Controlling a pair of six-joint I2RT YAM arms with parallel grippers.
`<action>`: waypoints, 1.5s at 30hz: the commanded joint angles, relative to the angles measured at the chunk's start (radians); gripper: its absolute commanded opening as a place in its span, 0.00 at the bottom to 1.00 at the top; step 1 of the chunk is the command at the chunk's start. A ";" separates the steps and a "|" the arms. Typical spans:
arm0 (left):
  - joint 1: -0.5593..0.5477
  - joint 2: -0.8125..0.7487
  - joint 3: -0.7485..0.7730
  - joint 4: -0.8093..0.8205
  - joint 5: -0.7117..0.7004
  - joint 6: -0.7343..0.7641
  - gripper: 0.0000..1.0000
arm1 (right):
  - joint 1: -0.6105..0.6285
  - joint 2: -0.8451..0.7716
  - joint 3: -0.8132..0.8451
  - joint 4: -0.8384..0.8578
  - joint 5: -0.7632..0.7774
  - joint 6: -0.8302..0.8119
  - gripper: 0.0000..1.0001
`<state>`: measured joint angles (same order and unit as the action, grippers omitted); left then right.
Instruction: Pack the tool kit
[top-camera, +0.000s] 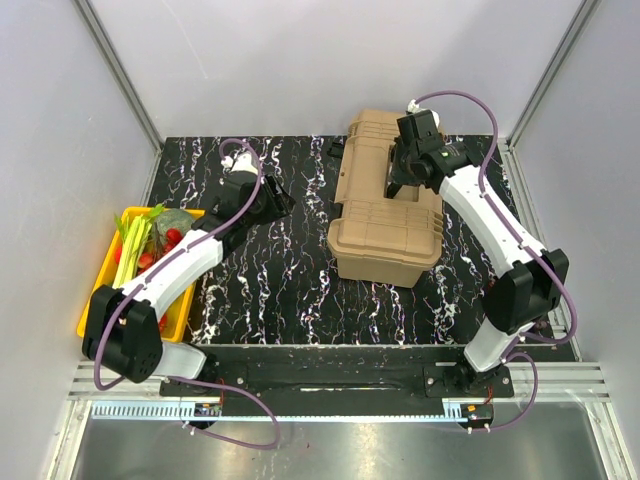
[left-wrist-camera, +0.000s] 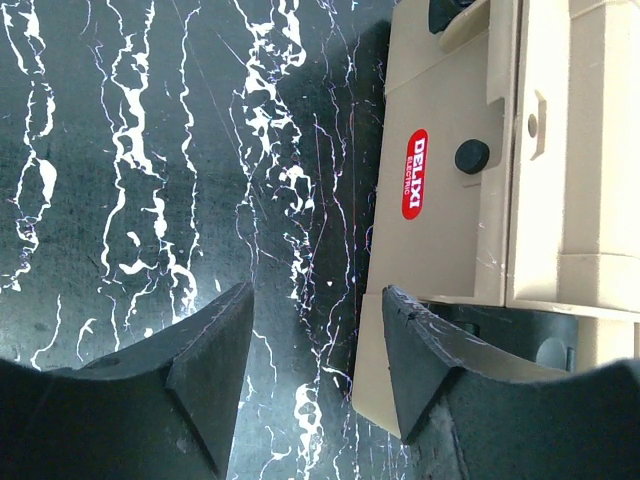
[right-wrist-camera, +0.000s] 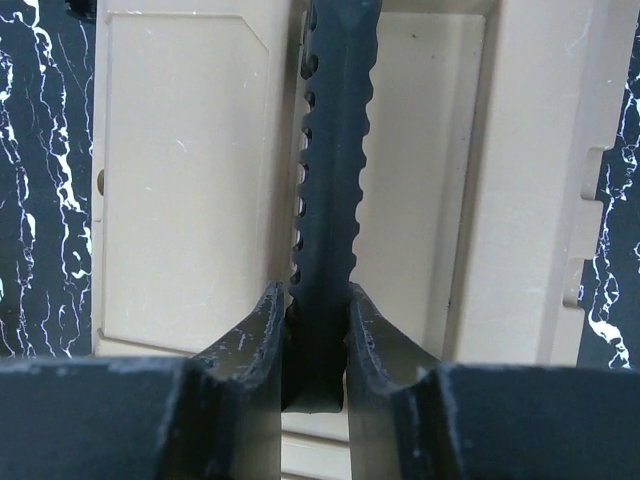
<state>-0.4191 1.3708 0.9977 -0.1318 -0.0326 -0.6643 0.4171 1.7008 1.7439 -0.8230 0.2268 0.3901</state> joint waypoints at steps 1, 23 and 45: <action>0.020 0.025 0.028 0.058 0.028 -0.026 0.57 | 0.003 -0.042 -0.043 -0.045 -0.136 -0.077 0.00; 0.091 0.425 0.231 -0.036 0.230 -0.336 0.50 | 0.006 -0.326 -0.156 -0.192 -0.262 -0.014 0.00; 0.091 0.665 0.226 0.509 0.437 -0.641 0.51 | 0.086 -0.181 0.135 -0.039 -0.331 -0.102 0.52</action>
<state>-0.3271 2.0079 1.2148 0.1833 0.3279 -1.2057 0.4438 1.4834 1.9213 -0.9249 0.0162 0.3103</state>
